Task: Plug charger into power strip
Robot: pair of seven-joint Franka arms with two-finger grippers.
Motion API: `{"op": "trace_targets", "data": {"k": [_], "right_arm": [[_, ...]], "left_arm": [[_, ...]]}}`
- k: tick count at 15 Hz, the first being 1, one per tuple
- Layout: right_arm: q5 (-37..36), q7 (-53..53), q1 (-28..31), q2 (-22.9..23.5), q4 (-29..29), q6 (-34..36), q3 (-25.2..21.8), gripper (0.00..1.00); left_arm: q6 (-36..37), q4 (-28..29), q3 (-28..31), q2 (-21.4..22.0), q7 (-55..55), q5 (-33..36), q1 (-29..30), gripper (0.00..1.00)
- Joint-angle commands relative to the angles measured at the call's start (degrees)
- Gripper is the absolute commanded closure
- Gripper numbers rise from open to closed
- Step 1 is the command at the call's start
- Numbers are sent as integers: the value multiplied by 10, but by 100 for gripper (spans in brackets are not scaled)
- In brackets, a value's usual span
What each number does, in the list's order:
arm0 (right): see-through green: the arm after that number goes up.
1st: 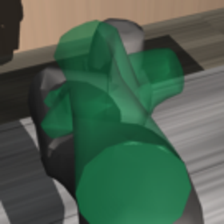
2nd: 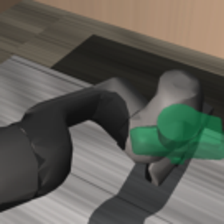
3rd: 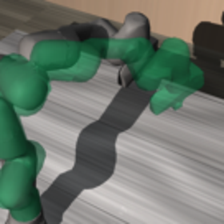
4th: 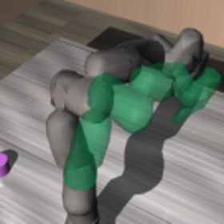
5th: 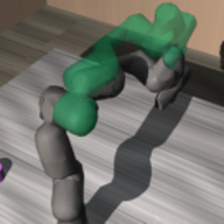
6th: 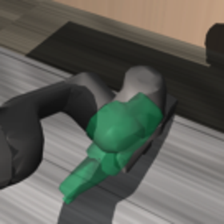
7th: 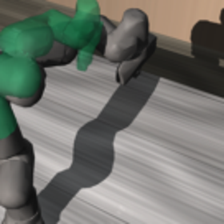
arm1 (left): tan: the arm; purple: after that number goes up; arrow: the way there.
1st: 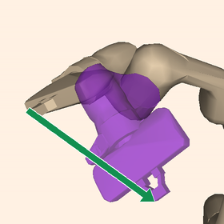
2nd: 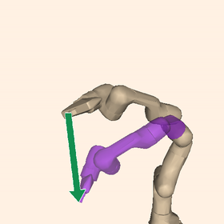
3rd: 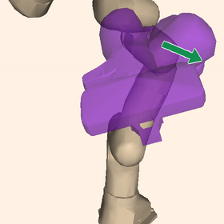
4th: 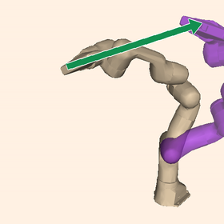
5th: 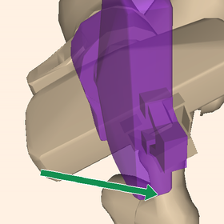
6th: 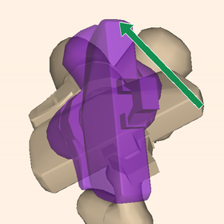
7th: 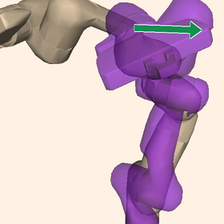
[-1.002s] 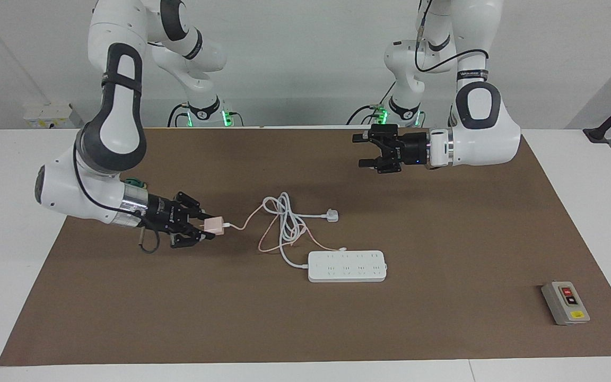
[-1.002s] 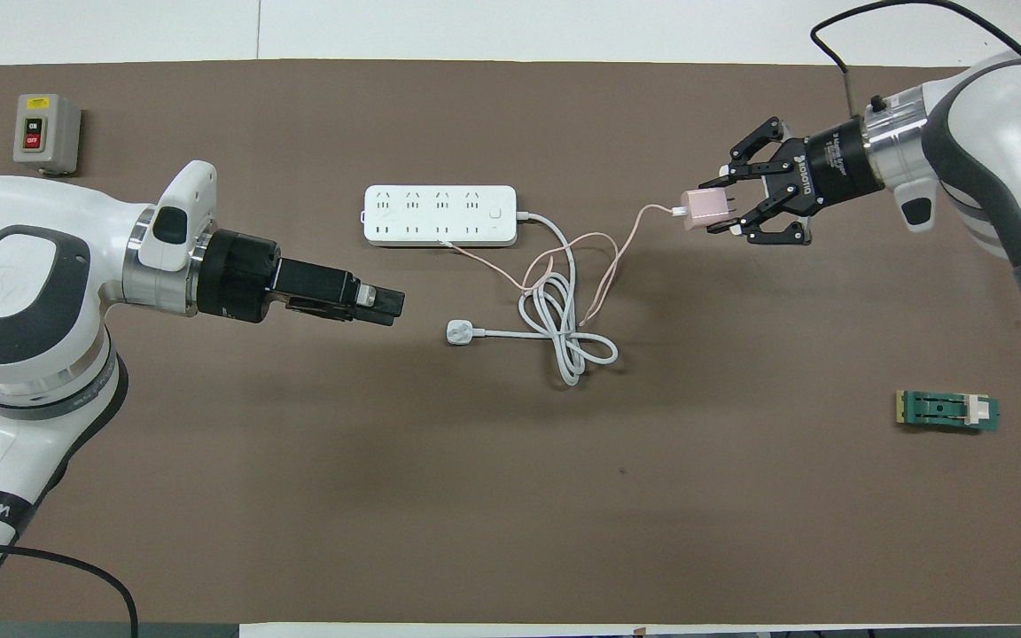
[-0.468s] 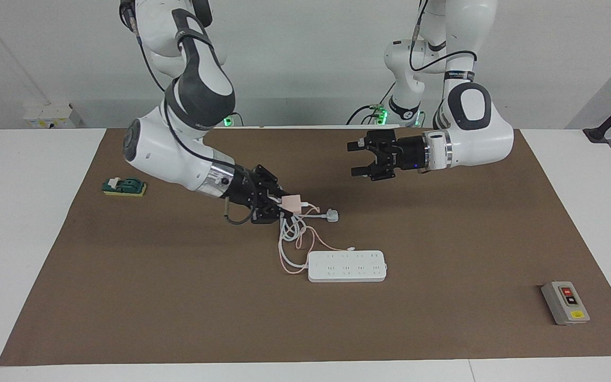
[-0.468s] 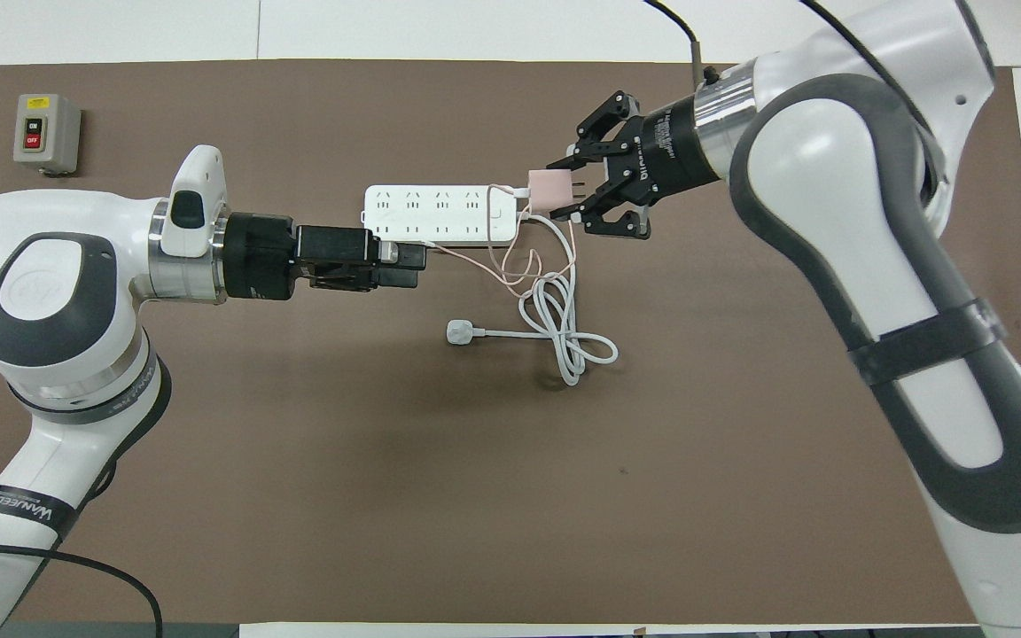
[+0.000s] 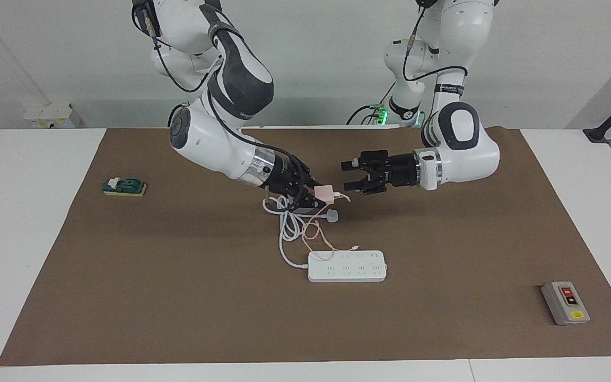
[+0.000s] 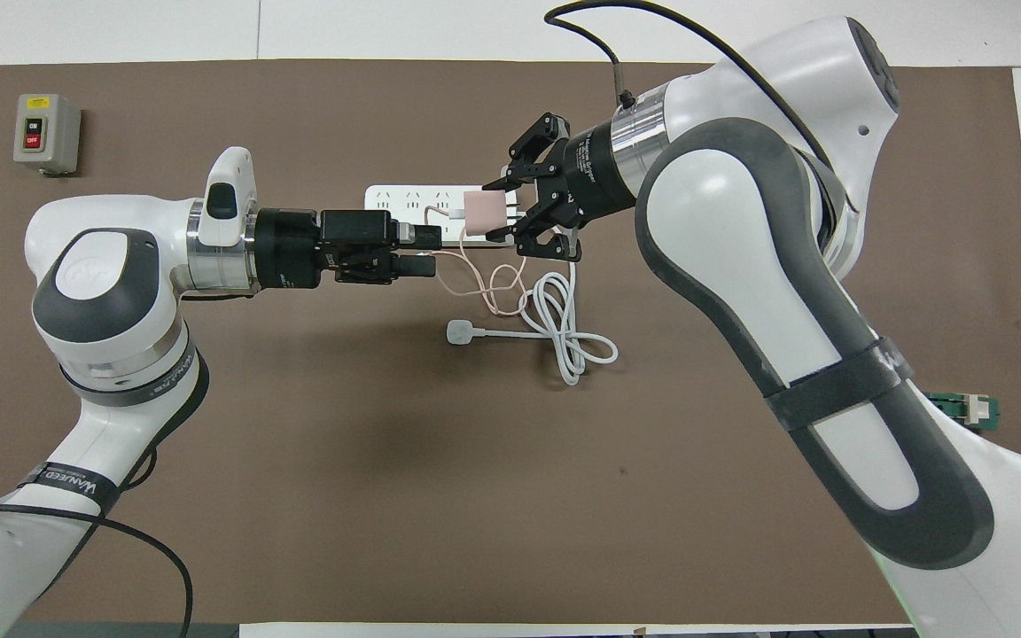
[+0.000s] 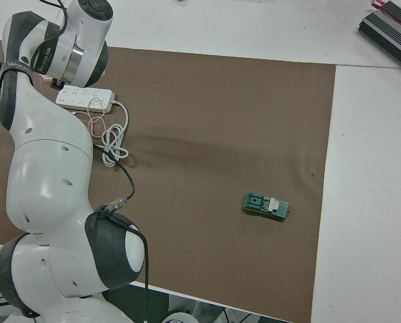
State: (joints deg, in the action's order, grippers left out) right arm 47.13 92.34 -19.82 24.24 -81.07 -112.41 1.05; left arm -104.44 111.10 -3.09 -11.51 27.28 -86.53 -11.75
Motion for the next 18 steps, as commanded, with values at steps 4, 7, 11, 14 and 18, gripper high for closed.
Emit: {"op": "trace_targets", "data": {"k": [4,7,11,14,18], "right_arm": [[16,31,-16,8,8,-20,-3,100],[16,30,-17,8,7,-21,-3,100],[16,30,-17,8,7,-21,-3,100],[16,30,-17,8,7,-21,-3,100],[16,30,-17,8,7,-20,-3,100]], "left_arm": [[-41,-16,3,-15,6,-52,-28,0],[-96,-32,3,-28,5,-58,-40,0],[-95,-43,4,-34,4,-51,-35,0],[-54,-43,4,-45,5,-54,-29,0],[8,-37,3,-62,7,-121,-21,0]]}}
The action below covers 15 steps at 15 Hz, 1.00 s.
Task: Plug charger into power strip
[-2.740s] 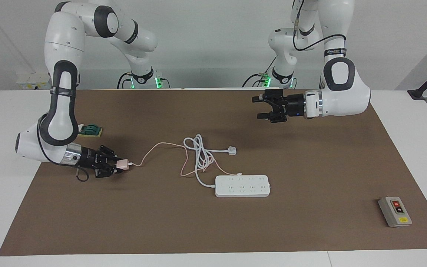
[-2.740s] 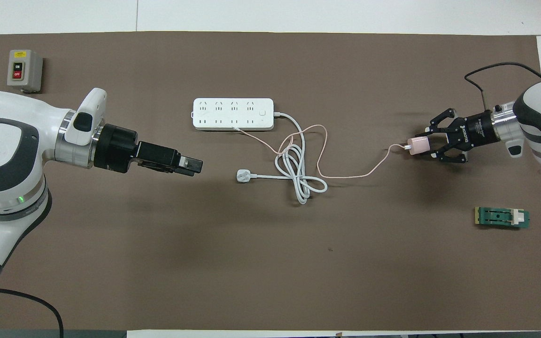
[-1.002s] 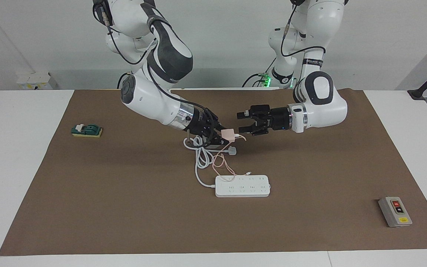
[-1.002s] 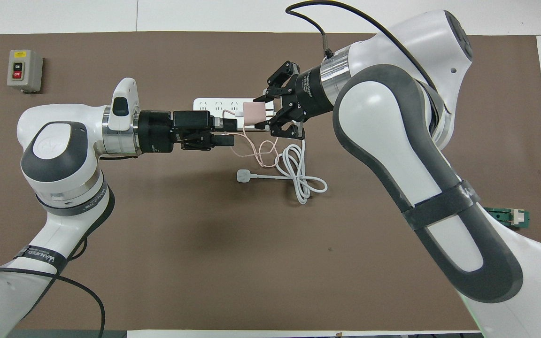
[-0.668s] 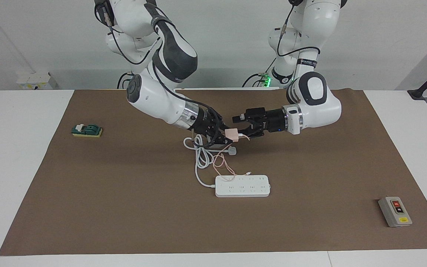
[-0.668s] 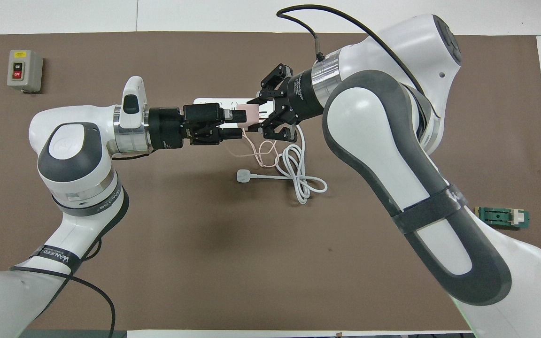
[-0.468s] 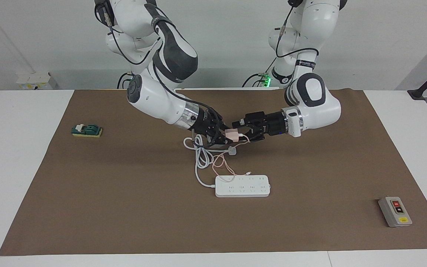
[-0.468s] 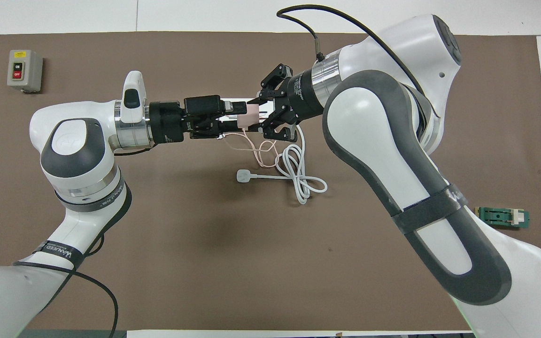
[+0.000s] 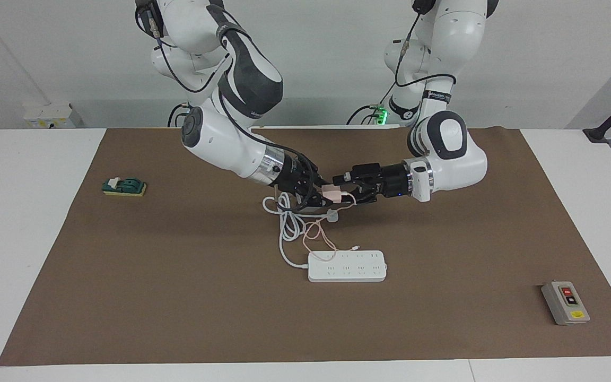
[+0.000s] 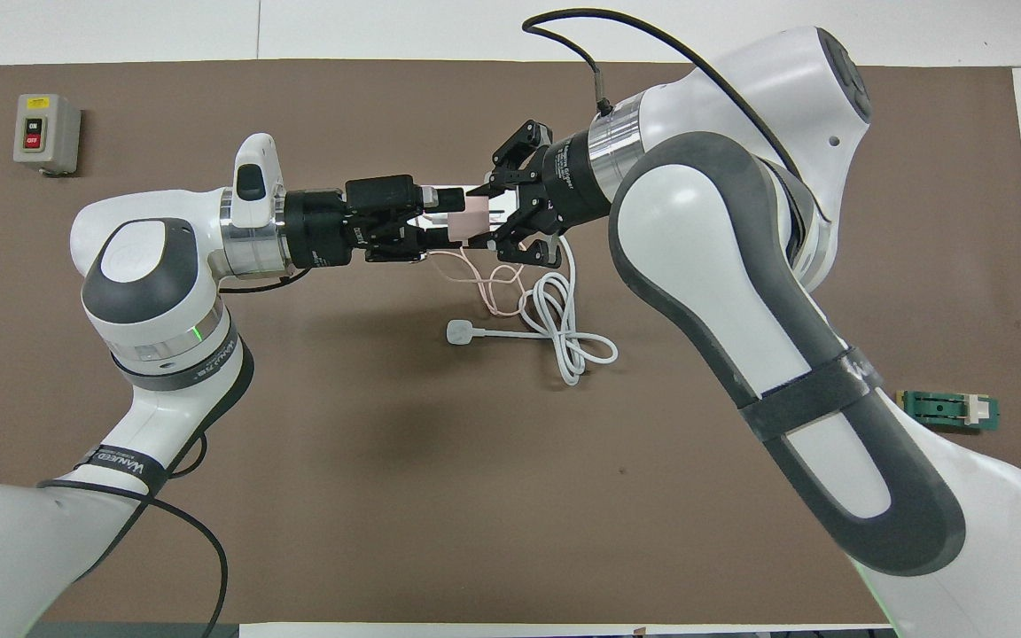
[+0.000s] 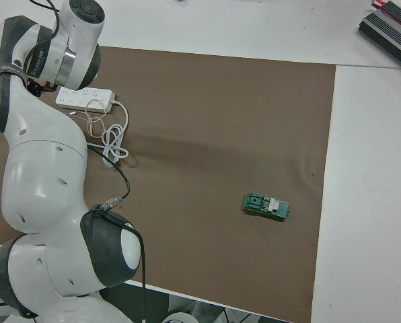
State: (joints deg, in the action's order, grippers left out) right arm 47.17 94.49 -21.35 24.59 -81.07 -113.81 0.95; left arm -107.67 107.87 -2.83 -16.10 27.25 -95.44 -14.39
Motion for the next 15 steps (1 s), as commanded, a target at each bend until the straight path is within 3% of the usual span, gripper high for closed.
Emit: {"op": "trace_targets", "data": {"k": [1,10,15], "right_arm": [[15,9,-2,5,7,-6,-2,100],[15,9,-2,5,7,-5,-2,100],[15,9,-2,5,7,-5,-2,100]], "left_arm": [[53,-4,0,-19,11,-35,6,0],[36,4,1,-21,43,-52,15,3],[36,9,1,-21,73,-52,12,22]]}}
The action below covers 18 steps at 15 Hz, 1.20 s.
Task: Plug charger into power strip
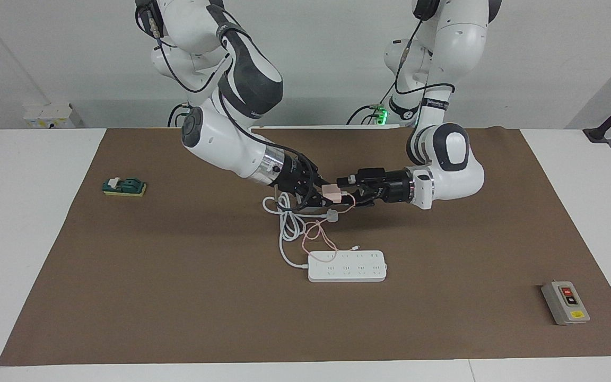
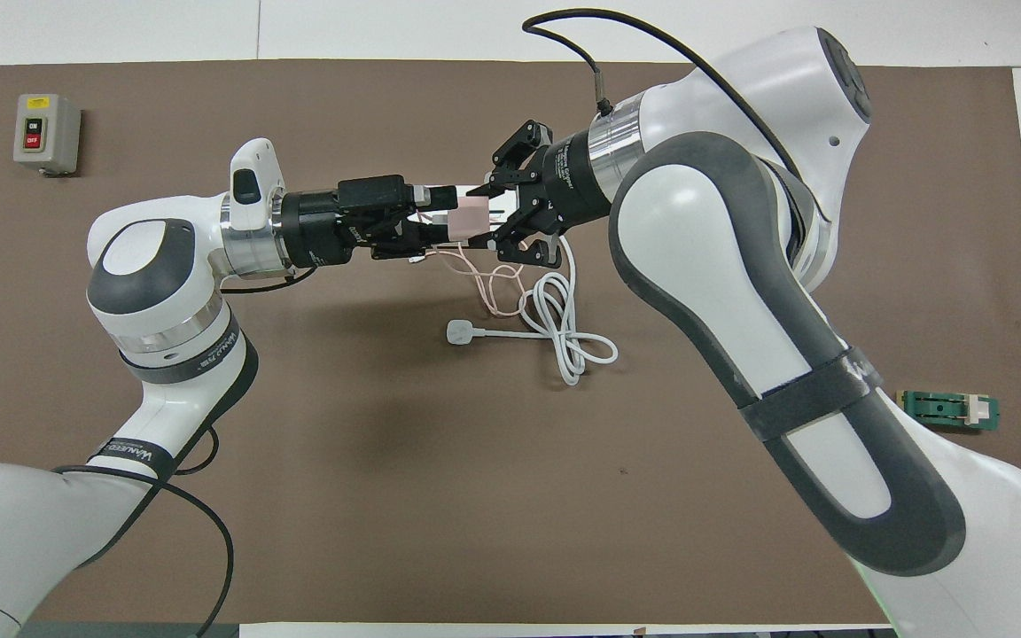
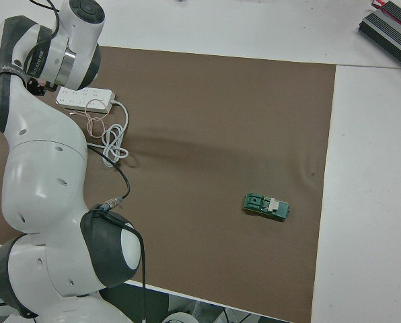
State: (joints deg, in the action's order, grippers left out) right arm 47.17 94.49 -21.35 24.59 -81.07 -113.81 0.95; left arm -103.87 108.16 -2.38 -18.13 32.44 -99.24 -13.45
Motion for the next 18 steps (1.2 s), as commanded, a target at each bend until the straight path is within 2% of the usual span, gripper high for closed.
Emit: {"op": "trace_targets", "data": {"k": [1,7,10,12,13,15,16,18], "right_arm": [[15,9,-2,5,7,-4,-2,100],[15,9,-1,5,8,-4,-2,100],[16,9,-1,5,8,-4,-1,100],[16,9,-1,5,8,-4,-1,100],[16,9,-1,5,8,-4,-2,100],[17,9,-1,5,8,-4,-1,100],[17,9,-1,5,8,-4,-1,100],[18,9,-1,5,8,-4,-1,100]], "left_arm": [[-3,7,-3,-1,21,-14,2,24],[24,9,-3,1,21,-10,-4,33],[25,8,-3,2,21,-6,-4,33],[24,8,-3,2,21,-6,-4,44],[23,8,-3,2,21,-6,-4,54],[17,8,-3,2,21,-6,-5,81],[17,8,-3,1,21,-6,-5,90],[17,7,-3,1,21,-6,-4,95]]}}
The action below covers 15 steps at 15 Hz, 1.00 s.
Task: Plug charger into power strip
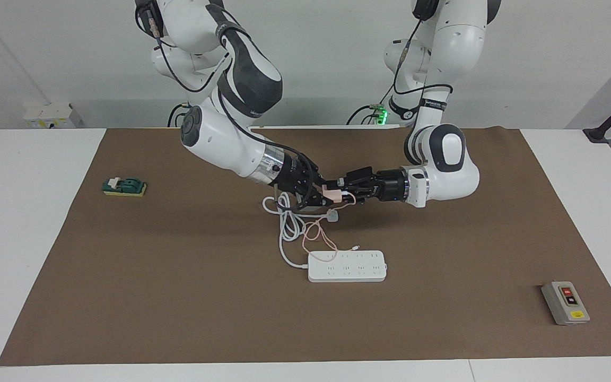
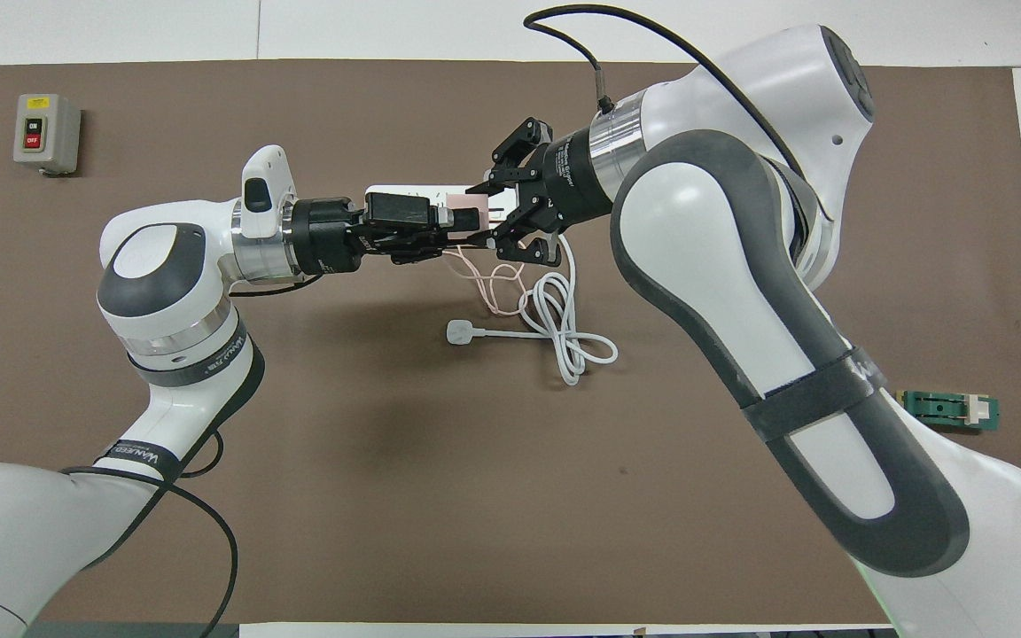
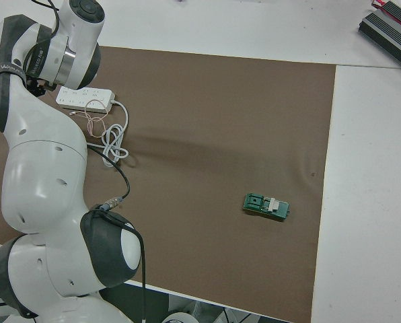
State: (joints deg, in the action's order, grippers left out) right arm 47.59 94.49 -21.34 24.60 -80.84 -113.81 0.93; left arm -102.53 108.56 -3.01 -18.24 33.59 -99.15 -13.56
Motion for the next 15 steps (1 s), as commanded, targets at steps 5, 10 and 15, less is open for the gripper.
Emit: {"op": "trace_targets", "data": {"k": [5,10,15], "right_arm": [[10,18,-2,4,6,-6,-1,1],[12,21,4,3,7,-4,-1,0],[-5,-3,94,-17,12,44,-10,0]], "left_arm": [[11,-8,5,2,8,25,3,100],[14,-6,5,15,5,60,18,100],[22,-16,9,53,4,198,60,100]]}}
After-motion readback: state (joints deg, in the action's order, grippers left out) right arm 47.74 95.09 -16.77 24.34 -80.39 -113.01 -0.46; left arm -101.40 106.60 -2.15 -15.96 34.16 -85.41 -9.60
